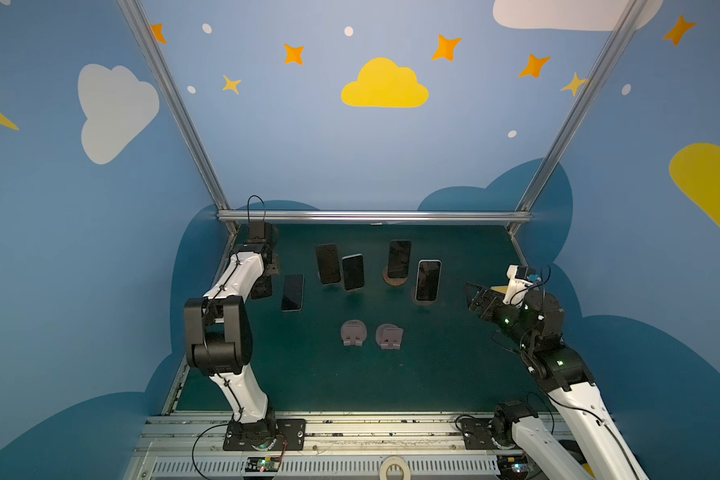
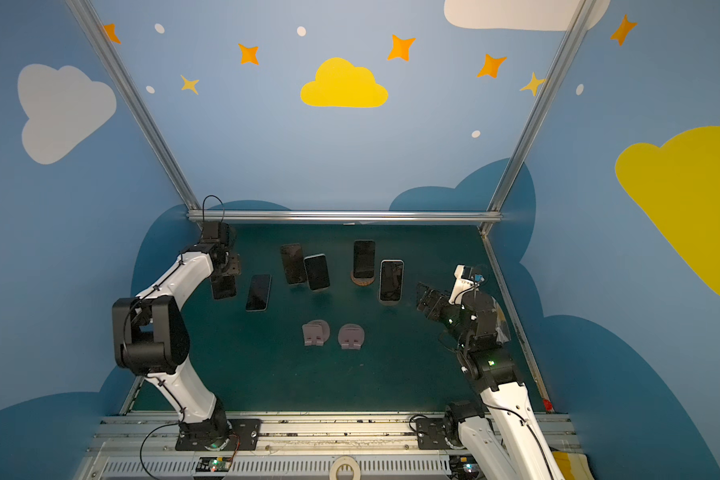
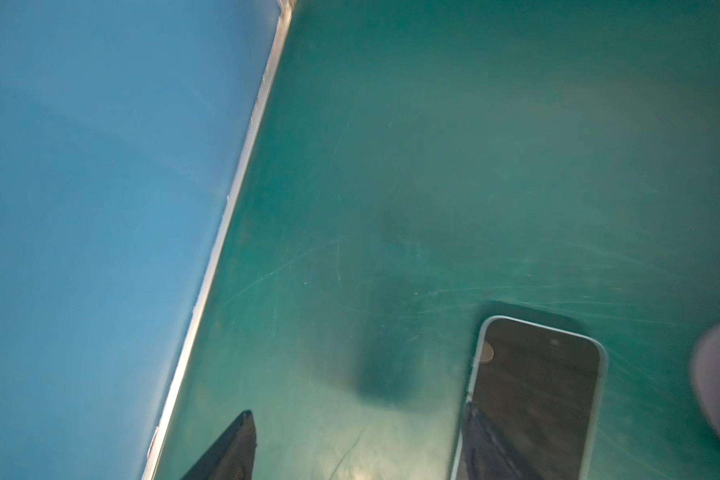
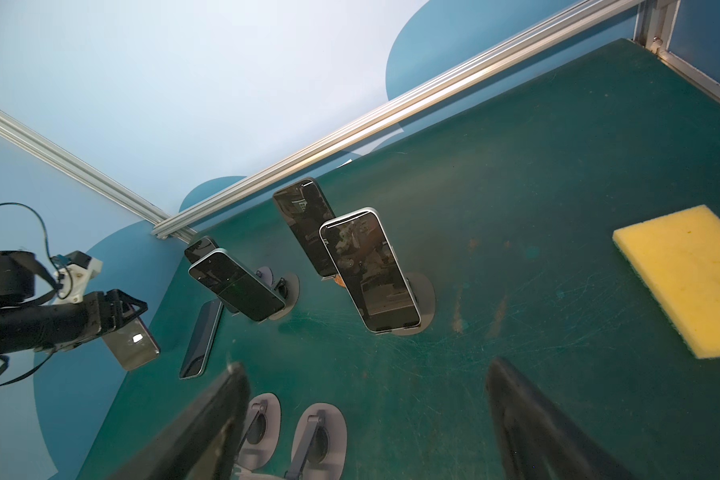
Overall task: Remove the phone from the phone stand
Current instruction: 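Carry the purple-framed phone with the left gripper toward the flat black phone, then lower the purple-framed phone flat beside the black phone and open the left gripper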
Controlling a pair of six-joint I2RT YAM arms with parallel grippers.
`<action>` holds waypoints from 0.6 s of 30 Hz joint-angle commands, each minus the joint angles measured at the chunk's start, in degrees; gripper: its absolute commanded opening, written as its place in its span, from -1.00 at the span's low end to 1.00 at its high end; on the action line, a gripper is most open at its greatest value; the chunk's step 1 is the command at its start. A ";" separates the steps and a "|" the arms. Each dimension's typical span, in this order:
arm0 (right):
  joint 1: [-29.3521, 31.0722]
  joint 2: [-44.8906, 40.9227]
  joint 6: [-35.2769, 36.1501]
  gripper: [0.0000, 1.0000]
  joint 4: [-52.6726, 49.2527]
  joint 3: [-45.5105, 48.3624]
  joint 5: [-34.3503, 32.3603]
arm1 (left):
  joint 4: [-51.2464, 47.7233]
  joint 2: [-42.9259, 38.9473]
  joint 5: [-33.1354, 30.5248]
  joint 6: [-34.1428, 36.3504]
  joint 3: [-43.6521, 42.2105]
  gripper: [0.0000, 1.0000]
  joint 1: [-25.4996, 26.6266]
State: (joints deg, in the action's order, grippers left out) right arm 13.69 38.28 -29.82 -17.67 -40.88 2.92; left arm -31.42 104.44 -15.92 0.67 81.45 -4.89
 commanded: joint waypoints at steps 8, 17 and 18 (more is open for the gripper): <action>-0.12 1.09 -0.31 0.79 0.39 0.34 -0.41 | -8.07 6.41 4.24 0.88 7.56 0.35 0.05; -0.09 0.95 -0.67 0.79 0.80 0.63 0.15 | -11.39 9.79 0.62 2.31 7.84 0.36 -0.54; -0.16 0.84 -0.67 0.79 0.79 0.70 0.16 | -11.52 10.12 0.76 2.49 8.12 0.36 -0.78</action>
State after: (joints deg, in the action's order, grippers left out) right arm 13.69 39.66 -29.87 -17.72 -40.86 2.87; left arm -41.08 114.28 -13.37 1.78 88.99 -4.99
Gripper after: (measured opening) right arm 0.895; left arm 0.723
